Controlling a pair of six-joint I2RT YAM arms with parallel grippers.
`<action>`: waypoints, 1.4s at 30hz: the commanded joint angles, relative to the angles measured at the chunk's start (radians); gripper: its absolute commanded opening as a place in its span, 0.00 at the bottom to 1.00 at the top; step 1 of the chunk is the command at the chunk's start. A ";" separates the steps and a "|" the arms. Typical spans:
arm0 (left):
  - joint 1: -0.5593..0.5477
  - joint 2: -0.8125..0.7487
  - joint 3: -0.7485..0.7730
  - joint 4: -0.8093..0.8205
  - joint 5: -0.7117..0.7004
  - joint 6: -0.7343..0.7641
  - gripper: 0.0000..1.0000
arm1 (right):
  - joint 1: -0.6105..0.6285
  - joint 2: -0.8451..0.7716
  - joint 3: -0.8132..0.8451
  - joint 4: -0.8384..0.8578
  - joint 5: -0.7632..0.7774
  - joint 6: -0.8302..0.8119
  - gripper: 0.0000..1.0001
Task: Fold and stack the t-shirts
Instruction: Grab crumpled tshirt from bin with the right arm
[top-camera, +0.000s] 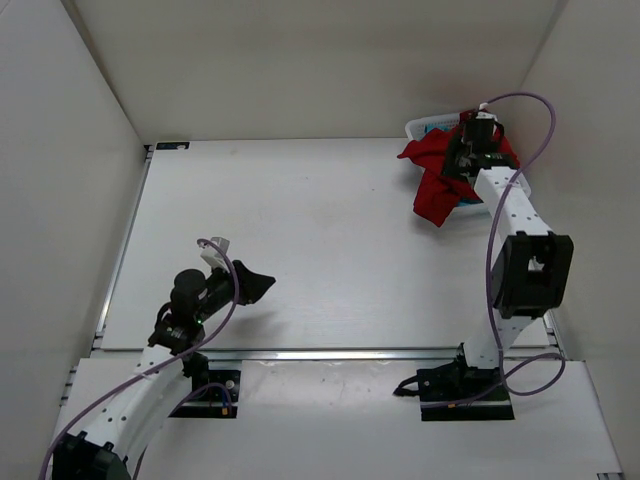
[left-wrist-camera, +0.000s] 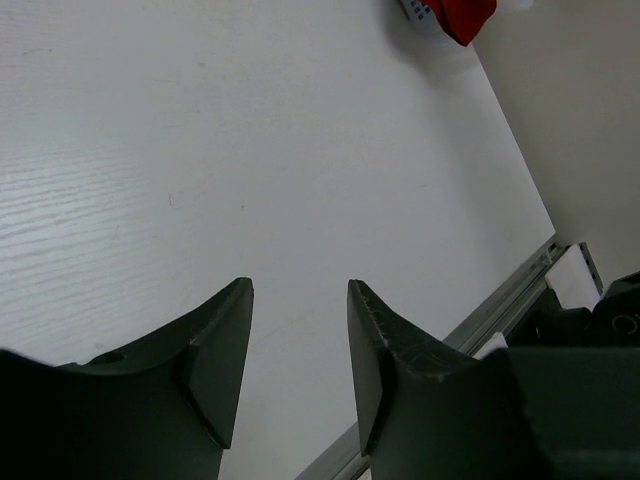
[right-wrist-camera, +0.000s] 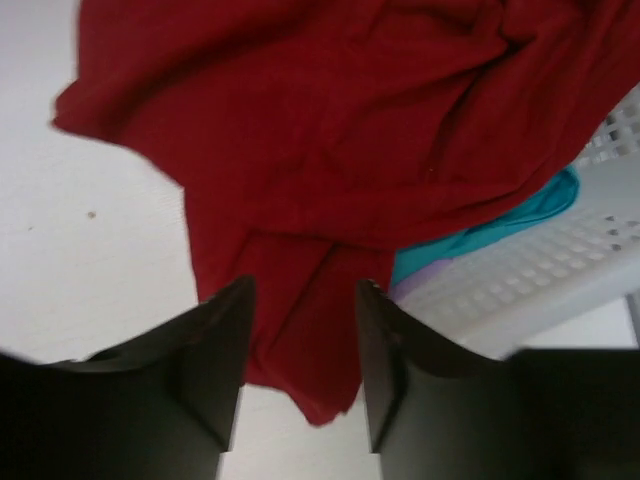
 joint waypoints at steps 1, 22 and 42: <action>-0.008 -0.005 -0.024 0.018 -0.001 -0.003 0.54 | -0.082 0.079 0.083 0.002 -0.052 0.019 0.46; 0.021 0.007 -0.037 0.043 0.009 -0.017 0.56 | -0.189 0.262 0.208 0.020 -0.366 0.140 0.13; 0.025 -0.022 0.023 0.018 0.029 -0.043 0.56 | -0.093 0.004 0.182 0.020 -0.230 -0.010 0.50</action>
